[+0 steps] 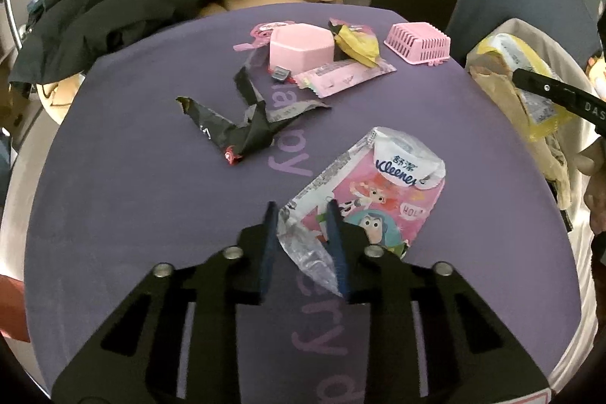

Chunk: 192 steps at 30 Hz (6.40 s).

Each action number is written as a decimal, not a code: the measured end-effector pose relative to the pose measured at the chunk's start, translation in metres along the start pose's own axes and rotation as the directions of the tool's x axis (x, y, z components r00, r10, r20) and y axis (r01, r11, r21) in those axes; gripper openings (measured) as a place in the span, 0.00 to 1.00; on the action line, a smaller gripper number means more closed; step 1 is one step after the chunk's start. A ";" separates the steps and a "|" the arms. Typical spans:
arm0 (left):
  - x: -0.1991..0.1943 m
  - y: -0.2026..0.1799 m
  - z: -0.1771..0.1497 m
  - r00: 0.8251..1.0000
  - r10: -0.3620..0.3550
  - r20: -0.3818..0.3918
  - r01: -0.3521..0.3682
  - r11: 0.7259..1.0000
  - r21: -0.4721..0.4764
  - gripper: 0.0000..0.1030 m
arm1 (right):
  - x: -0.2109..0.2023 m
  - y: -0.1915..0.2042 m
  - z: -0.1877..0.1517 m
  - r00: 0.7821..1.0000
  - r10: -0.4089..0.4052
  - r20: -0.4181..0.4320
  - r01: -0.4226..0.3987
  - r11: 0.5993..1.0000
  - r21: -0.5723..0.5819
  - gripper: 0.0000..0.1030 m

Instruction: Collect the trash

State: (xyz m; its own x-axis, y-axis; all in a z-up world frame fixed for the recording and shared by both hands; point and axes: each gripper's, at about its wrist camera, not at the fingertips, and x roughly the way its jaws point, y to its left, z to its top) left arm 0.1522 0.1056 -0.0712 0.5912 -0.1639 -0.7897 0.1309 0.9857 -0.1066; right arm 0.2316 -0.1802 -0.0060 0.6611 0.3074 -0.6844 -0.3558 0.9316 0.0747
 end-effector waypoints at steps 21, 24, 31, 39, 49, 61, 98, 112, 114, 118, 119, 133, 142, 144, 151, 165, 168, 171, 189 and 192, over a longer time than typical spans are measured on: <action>-0.059 -0.026 0.049 0.984 -0.046 0.171 0.046 0.999 0.005 0.09 | -0.056 -0.021 0.019 0.992 -0.019 0.128 0.018 1.000 0.014 0.17; -0.065 -0.036 0.065 0.978 -0.061 0.201 0.058 0.998 0.023 0.09 | -0.067 -0.023 0.021 0.987 -0.040 0.153 0.039 0.999 0.009 0.17; -0.073 -0.083 0.105 0.955 -0.133 0.265 0.111 0.989 0.096 0.09 | -0.095 -0.045 0.019 0.976 -0.096 0.195 0.095 0.995 0.016 0.17; -0.060 -0.148 0.128 0.938 -0.211 0.276 0.153 0.964 0.219 0.09 | -0.124 -0.100 0.001 0.958 -0.197 0.207 0.178 0.978 0.107 0.17; 0.013 -0.225 0.154 0.915 -0.348 0.206 0.291 0.920 0.261 0.09 | -0.151 -0.154 -0.015 0.932 -0.296 0.211 0.256 0.946 0.198 0.17; 0.093 -0.271 0.158 0.901 -0.433 0.032 0.417 0.884 0.212 0.41 | -0.128 -0.170 -0.017 0.940 -0.304 0.157 0.271 0.941 0.203 0.17; 0.011 0.059 0.079 0.977 -0.104 0.184 0.149 0.957 -0.250 0.54 | 0.048 -0.150 -0.051 0.945 -0.114 -0.307 0.162 0.978 0.134 0.54; 0.014 0.094 0.069 0.978 -0.078 0.191 0.140 0.931 -0.336 0.55 | -0.011 -0.101 0.014 0.985 -0.148 -0.090 0.159 0.979 0.124 0.69; 0.011 0.098 0.068 0.978 -0.073 0.195 0.137 0.931 -0.339 0.55 | -0.001 -0.084 0.021 0.989 -0.093 -0.115 0.103 0.991 0.088 0.71; 0.012 0.098 0.065 0.982 -0.086 0.170 0.137 0.940 -0.314 0.56 | 0.026 -0.036 0.030 0.986 -0.026 -0.167 0.024 1.000 -0.016 0.71; 0.012 0.099 0.063 0.982 -0.090 0.164 0.137 0.941 -0.308 0.56 | 0.031 -0.023 0.031 0.986 -0.025 -0.163 0.018 0.999 -0.043 0.71; 0.034 0.071 0.062 0.975 -0.220 0.044 0.224 0.968 -0.117 0.56 | 0.079 0.057 0.037 0.986 0.009 -0.165 -0.031 0.991 -0.127 0.71; 0.042 0.065 0.054 0.981 -0.191 0.027 0.193 0.976 -0.102 0.46 | 0.083 0.060 0.042 0.991 0.041 -0.130 -0.050 0.997 -0.065 0.71; 0.041 0.068 0.052 0.981 -0.194 0.029 0.196 0.974 -0.115 0.44 | 0.085 0.061 0.050 0.992 0.059 -0.112 -0.064 0.997 -0.038 0.71; 0.033 0.084 0.047 0.988 -0.148 0.047 0.154 0.975 -0.163 0.44 | 0.125 0.079 0.079 0.996 0.057 -0.068 -0.057 0.998 0.000 0.68; 0.022 0.101 0.042 0.978 -0.193 0.084 0.209 0.945 -0.253 0.45 | 0.147 0.068 0.053 0.985 0.069 -0.158 -0.064 0.997 0.037 0.17; 0.022 0.094 0.041 0.977 -0.195 0.085 0.210 0.946 -0.246 0.45 | 0.128 0.064 0.047 0.988 0.073 -0.137 -0.069 0.997 0.033 0.14; 0.026 0.084 0.043 0.982 -0.175 0.076 0.188 0.956 -0.227 0.45 | 0.108 0.060 0.042 0.991 0.080 -0.110 -0.076 0.996 0.037 0.11; 0.021 0.046 0.040 0.992 -0.115 0.045 0.120 0.982 -0.148 0.34 | 0.026 0.036 -0.010 0.993 0.102 -0.055 -0.098 0.993 0.072 0.11; 0.017 0.042 0.034 0.990 -0.130 0.049 0.136 0.981 -0.137 0.34 | 0.029 0.034 -0.011 0.993 0.091 -0.075 -0.085 0.993 0.078 0.21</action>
State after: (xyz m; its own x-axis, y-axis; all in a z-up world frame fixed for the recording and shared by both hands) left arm 0.1949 0.1431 -0.0686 0.6071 -0.2924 -0.7389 0.0993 0.9505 -0.2946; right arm 0.2316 -0.1418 -0.0314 0.5747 0.3751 -0.7274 -0.3577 0.9145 0.1889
